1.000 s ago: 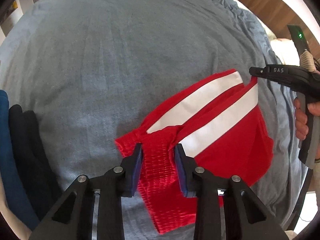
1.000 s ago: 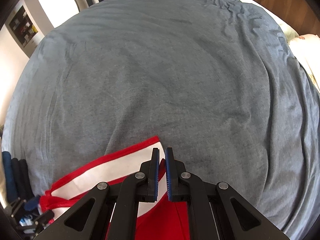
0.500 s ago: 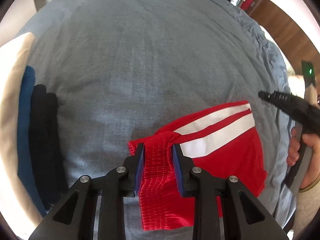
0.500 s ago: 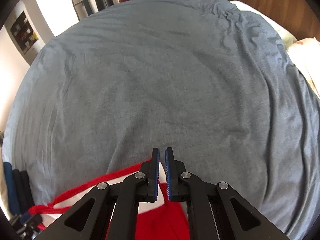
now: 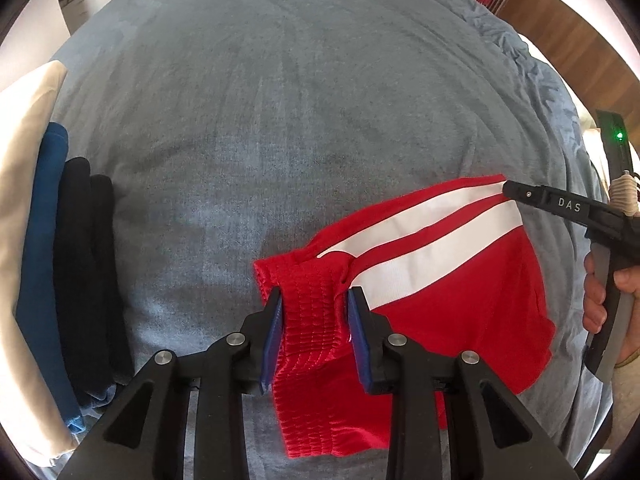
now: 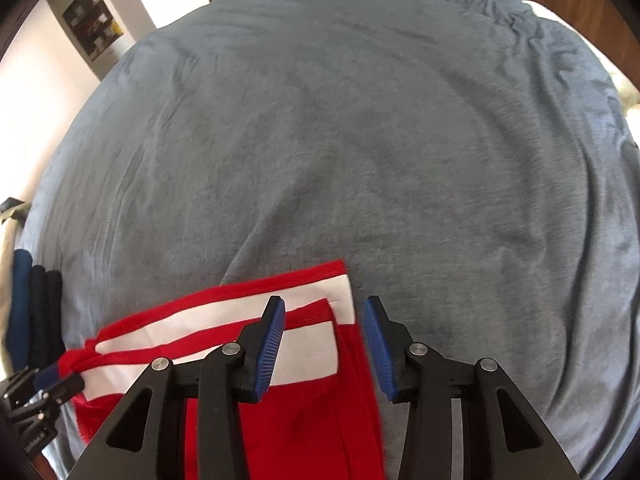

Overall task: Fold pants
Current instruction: 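Lift the shorts with both tools and fold the legs over toward the waistband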

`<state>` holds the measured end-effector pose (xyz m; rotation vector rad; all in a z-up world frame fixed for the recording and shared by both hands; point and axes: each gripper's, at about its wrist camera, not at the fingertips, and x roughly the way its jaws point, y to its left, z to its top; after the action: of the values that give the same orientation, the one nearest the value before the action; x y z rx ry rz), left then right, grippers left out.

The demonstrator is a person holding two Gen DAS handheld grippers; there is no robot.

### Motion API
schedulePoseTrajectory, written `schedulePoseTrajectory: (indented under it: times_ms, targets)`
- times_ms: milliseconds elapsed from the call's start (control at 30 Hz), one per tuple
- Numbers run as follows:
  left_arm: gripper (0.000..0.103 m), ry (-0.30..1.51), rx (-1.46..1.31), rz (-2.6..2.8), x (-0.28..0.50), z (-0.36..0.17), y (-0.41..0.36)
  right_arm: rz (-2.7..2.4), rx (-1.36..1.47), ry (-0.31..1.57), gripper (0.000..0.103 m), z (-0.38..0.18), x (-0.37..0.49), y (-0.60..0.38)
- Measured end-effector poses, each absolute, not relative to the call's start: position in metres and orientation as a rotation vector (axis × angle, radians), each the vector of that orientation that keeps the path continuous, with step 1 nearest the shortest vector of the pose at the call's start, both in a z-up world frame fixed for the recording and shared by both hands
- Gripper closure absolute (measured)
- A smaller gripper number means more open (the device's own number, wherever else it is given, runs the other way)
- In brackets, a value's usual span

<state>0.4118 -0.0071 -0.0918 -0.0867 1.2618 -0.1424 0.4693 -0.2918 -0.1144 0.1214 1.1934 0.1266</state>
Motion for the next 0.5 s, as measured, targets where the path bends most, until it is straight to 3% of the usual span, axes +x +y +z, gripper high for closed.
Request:
schedulePoseTrajectory:
  times_ms: [100,233,400,500]
  targets:
    - [0.072,1.262,-0.091,-0.137,0.412,-0.092,-0.006,0.138,0.146,1.205,0.062,-0.121,0.471,-0.292]
    - [0.072,1.266,-0.098,-0.129,0.410,-0.094,-0.005,0.147,0.144,1.203,0.073,-0.122,0.470,-0.288]
    - [0.071,1.266,-0.100,-0.120,0.409,-0.095,-0.002,0.140,0.129,1.225,0.073,-0.131,0.469,-0.286]
    - [0.071,1.266,-0.113,-0.118,0.408,-0.095,-0.002,0.151,0.134,1.234,0.088,-0.133,0.465,-0.285]
